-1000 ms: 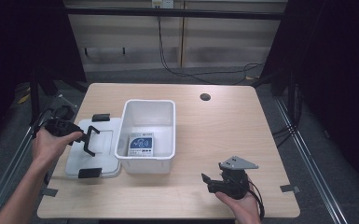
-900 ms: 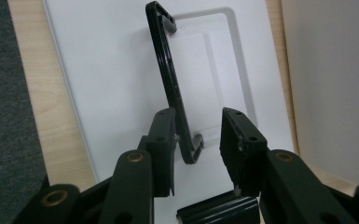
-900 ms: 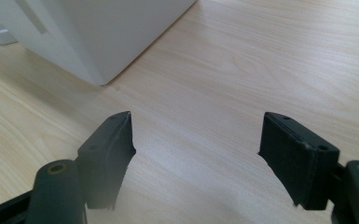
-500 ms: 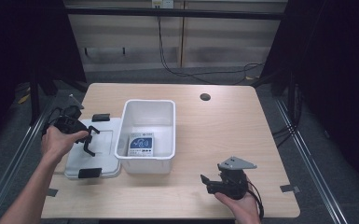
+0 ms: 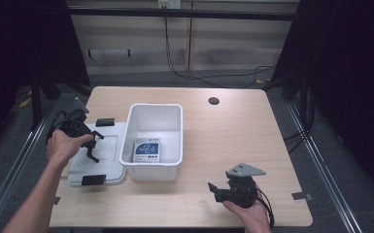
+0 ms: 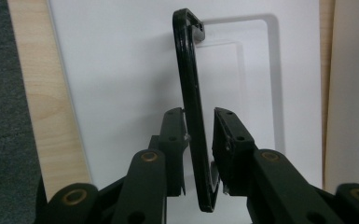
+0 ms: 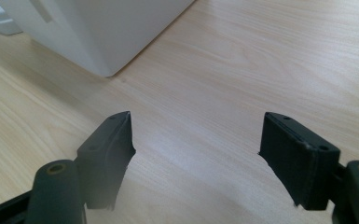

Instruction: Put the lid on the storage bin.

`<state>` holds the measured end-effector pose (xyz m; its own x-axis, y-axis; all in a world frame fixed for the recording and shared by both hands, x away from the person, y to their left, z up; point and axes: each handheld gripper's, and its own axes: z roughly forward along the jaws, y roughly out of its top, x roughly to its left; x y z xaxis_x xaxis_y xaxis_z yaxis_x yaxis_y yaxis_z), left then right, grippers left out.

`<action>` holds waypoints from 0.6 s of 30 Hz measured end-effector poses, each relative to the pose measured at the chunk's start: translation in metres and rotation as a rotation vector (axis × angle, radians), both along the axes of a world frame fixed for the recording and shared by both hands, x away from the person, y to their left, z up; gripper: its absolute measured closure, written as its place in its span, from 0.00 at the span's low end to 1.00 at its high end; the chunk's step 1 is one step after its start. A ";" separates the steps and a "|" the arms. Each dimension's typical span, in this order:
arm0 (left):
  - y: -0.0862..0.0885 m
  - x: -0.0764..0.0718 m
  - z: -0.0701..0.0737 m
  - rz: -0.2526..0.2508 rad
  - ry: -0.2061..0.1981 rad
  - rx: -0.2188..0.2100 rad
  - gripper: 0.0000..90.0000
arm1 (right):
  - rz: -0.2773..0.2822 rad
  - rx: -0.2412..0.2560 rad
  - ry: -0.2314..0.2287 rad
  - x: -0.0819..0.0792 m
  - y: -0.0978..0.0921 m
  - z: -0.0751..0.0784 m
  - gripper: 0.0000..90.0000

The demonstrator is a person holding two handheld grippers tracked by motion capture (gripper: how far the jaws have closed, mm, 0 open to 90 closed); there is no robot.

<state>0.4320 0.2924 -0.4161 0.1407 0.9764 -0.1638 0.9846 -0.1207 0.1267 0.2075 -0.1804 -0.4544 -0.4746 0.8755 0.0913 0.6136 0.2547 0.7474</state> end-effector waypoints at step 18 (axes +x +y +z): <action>-0.006 0.004 0.000 0.021 0.016 0.003 0.93 | 0.004 -0.010 0.022 0.001 0.002 -0.002 0.28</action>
<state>0.4358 0.2866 -0.4160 0.1175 0.9796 -0.1633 0.9888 -0.1002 0.1105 0.2085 -0.1785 -0.4568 -0.4762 0.8744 0.0930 0.6286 0.2646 0.7314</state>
